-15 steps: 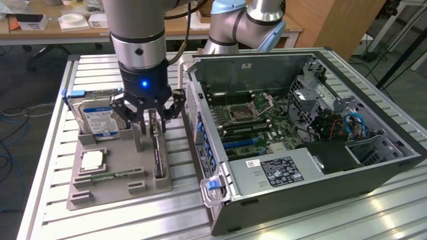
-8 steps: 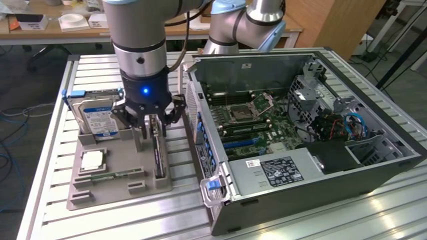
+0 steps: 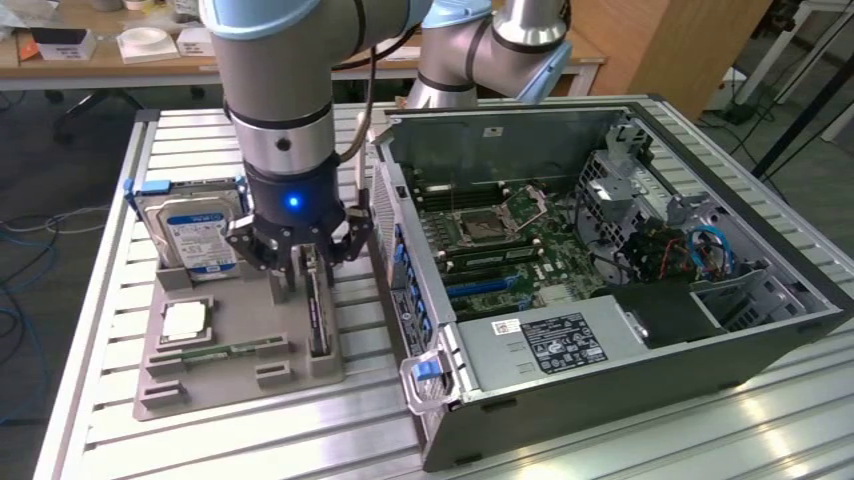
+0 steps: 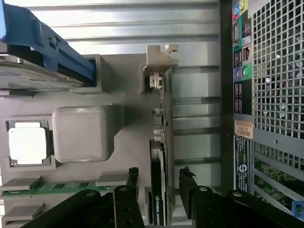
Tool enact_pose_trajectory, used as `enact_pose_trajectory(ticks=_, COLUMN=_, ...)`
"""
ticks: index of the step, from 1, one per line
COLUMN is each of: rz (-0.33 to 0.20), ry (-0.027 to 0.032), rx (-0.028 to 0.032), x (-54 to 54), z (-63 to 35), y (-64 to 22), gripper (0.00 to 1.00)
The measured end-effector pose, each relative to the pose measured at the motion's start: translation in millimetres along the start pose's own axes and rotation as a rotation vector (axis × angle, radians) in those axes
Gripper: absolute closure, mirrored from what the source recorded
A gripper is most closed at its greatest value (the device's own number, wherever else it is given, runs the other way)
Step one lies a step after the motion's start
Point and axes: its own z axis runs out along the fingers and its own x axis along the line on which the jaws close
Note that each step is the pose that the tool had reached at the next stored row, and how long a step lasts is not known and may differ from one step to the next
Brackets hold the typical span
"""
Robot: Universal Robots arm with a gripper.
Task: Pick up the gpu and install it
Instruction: 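Pick up the gpu and move the gpu toward the slot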
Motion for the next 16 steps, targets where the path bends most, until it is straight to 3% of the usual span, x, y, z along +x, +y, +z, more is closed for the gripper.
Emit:
enact_pose_trajectory(ticks=7, rz=0.000, ry=0.0000, rx=-0.0001, x=0.5, z=11.1, y=-1.6, gripper=0.53)
enact_pose_trajectory(ticks=16, rz=0.000, ry=-0.0001, rx=0.0027, x=0.5, z=14.7, y=-4.2, gripper=0.53)
